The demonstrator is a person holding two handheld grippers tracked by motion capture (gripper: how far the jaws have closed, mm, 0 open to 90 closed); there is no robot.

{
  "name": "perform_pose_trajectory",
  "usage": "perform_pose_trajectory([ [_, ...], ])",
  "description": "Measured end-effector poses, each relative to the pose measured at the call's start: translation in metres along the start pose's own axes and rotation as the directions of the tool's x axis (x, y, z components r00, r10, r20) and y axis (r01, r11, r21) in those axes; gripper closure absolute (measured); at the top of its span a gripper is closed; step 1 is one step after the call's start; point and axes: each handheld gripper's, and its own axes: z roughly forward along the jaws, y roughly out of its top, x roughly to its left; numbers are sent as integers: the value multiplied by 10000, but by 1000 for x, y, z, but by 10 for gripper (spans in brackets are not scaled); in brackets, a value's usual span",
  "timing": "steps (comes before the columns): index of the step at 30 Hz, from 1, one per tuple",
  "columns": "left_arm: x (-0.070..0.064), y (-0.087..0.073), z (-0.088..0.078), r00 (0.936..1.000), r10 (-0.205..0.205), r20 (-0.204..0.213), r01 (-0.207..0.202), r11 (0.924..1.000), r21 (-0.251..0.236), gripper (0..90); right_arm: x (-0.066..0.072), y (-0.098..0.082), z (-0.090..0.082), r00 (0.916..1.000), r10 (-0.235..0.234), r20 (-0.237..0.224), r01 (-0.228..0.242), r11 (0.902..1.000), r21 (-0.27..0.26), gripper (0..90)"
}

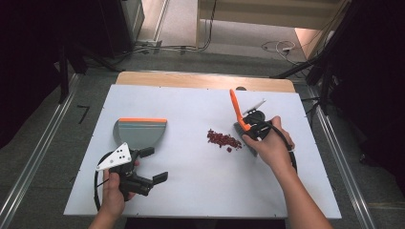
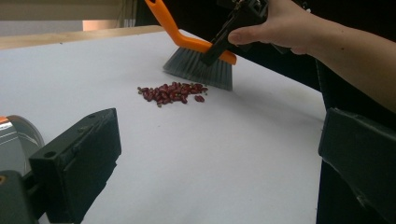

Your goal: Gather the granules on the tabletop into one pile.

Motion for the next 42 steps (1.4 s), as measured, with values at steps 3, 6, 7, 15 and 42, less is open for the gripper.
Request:
perform_pose_trajectory([
  [3,0,0,-1,10000,-6,-12,6,10000,-24,4,11,9,2,9996,209,180,-212,9997,126,688],
  [6,1,0,-2,10000,-10,9,10,10000,-54,5,21,16,3,9997,7,255,-12,9998,200,687],
  [7,1,0,-2,10000,-1,-2,1,10000,-61,4,24,18,3,9999,-18,130,16,9998,173,687],
  [15,1,1,-3,10000,-55,-12,55,10000,-78,5,39,28,4,9975,-703,39,702,9974,150,687],
  [42,1,-1,0,10000,-53,-13,53,10000,3,5,40,9,-3,7073,-6610,-2506,6446,7486,-1554,686],
])
